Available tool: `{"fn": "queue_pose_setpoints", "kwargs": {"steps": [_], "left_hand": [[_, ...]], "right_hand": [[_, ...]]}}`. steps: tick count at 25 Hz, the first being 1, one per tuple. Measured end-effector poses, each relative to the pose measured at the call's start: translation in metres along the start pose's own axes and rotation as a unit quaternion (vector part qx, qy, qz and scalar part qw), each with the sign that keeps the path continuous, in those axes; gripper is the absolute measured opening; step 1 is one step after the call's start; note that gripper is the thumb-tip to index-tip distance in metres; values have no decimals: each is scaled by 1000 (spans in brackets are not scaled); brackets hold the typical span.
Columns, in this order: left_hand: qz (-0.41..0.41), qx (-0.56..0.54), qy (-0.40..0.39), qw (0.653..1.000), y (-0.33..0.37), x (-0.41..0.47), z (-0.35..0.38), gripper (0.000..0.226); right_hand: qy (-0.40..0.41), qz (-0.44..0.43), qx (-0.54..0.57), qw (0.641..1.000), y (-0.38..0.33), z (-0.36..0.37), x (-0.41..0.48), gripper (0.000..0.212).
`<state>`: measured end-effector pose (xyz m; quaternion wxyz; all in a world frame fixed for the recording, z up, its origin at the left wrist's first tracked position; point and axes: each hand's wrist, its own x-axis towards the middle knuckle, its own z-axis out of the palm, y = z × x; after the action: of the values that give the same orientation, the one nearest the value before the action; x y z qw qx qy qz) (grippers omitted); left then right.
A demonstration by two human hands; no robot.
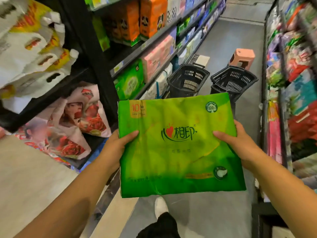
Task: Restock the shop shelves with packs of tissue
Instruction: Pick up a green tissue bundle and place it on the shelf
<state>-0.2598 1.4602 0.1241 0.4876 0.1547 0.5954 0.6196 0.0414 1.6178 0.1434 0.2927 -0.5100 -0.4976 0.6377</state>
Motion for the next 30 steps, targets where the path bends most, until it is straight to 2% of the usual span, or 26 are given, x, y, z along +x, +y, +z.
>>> {"fn": "queue_pose_setpoints", "kwargs": {"steps": [3,7,11,14,17,21,24,27,28,30], "left_hand": [[-3,21,3,1000,32,72,22,48],[24,58,3,998,81,156,52,53],[49,68,72,994,116,223,81,59],[85,100,142,981,140,261,103,64],[115,92,219,965,166,289,125,50],[131,58,305,942,191,310,138,70],[150,44,369,916,200,322,142,74],[179,27,407,895,209,337,138,88],[188,6,413,891,214,341,137,82],[207,-26,425,881,224,350,133,46]], "right_hand": [[10,13,3,1000,-36,3,75,80],[12,20,2,1000,-83,6,169,83],[-23,13,-14,1000,-126,11,271,91],[-84,5,-17,996,-157,16,349,91],[-158,-24,-32,987,-200,31,423,92],[-241,-73,-49,966,-248,62,486,77],[-293,-99,-62,949,-273,96,522,80],[-336,-90,-30,937,-292,131,550,72],[-347,-86,-21,934,-296,140,559,77],[-355,-88,-21,931,-301,159,577,97]]}}
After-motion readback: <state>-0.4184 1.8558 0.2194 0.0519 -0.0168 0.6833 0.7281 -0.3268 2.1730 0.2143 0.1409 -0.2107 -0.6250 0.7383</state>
